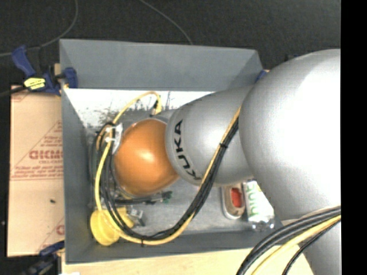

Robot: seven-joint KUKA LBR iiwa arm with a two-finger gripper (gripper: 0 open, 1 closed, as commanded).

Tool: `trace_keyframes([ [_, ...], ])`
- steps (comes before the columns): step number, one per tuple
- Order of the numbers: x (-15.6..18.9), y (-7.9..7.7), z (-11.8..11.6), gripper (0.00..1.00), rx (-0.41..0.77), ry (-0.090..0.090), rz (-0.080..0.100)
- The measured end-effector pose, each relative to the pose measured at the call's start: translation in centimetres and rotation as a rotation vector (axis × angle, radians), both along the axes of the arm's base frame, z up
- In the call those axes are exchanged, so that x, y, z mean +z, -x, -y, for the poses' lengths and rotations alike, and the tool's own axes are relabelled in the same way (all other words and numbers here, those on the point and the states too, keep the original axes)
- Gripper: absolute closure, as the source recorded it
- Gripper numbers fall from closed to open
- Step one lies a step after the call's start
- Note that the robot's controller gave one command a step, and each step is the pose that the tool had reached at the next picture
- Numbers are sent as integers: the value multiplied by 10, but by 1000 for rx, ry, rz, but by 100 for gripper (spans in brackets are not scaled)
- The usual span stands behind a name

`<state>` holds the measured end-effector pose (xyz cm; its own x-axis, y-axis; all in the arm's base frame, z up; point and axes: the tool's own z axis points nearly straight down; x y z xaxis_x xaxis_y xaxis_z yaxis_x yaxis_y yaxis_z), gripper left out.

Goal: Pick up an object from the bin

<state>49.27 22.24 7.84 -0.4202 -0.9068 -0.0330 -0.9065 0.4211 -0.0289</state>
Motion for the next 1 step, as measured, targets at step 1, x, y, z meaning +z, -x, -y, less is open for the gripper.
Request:
trace_keyframes([
  [1, 1, 0, -4, 100, 28, 0, 2],
])
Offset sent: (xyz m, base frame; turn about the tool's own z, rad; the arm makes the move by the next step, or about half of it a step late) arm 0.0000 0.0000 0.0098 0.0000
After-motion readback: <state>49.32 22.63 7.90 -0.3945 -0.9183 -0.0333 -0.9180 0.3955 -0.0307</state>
